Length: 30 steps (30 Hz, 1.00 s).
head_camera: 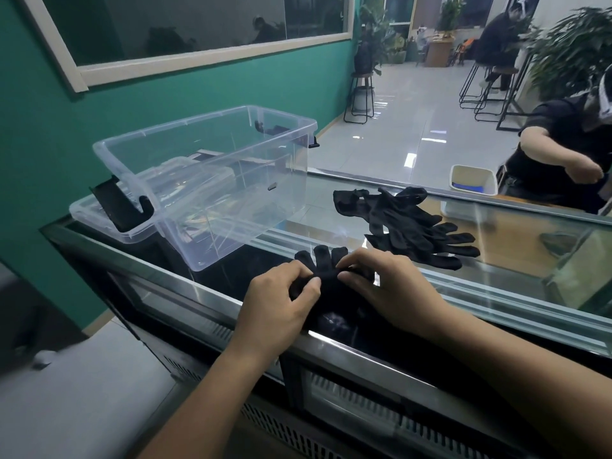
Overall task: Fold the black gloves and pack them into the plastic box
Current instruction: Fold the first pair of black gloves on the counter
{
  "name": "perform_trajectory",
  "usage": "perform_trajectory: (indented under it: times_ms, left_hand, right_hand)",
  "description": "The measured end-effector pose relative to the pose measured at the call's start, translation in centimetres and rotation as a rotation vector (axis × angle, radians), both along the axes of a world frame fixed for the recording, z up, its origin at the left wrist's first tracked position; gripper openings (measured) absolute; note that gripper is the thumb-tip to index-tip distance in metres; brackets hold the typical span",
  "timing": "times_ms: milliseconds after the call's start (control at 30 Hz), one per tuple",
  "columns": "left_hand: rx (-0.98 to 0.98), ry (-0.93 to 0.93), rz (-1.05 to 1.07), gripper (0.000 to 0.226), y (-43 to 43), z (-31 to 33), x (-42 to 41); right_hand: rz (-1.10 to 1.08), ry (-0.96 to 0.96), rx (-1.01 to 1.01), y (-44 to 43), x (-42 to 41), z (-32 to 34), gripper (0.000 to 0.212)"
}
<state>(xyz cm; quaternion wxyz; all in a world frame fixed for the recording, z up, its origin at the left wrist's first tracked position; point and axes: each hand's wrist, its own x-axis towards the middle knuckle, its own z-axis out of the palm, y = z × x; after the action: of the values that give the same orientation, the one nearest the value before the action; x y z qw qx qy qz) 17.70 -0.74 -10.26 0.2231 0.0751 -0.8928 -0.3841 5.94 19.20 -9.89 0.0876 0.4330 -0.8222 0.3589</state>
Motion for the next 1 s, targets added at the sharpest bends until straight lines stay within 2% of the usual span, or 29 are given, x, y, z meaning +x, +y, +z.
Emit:
perform_trajectory:
  times_ms: [133, 300, 533, 600, 733, 867, 1000]
  left_hand:
    - [0.048, -0.054, 0.048, 0.026, 0.3, 0.3, -0.3]
    - [0.029, -0.073, 0.129, 0.031, 0.9, 0.4, -0.7]
    - [-0.03, 0.038, 0.139, 0.027, 0.8, 0.2, -0.7]
    - [-0.074, 0.077, 0.081, 0.025, 0.7, 0.1, -0.4]
    - [-0.172, 0.135, -0.01, 0.025, 0.4, -0.5, 0.0]
    - [-0.179, 0.131, -0.001, 0.015, 0.5, -0.5, 0.0]
    - [-0.191, 0.048, -0.041, 0.027, 0.3, -0.4, 0.2]
  right_hand:
    - [-0.018, -0.087, -0.035, -0.1, 0.2, 0.1, 0.012]
    - [-0.082, -0.082, -0.04, -0.4, 0.2, -0.1, 0.015]
    - [-0.122, 0.096, -0.011, -0.6, -0.1, -0.6, 0.014]
    - [-0.075, 0.193, 0.015, -0.5, -0.1, -0.5, 0.011]
    - [0.045, 0.315, 0.1, -0.3, -0.2, -0.6, 0.02]
    - [0.085, 0.247, 0.172, 0.1, 0.3, -0.1, 0.021]
    - [0.081, 0.192, 0.235, 0.0, 0.4, -0.1, 0.035]
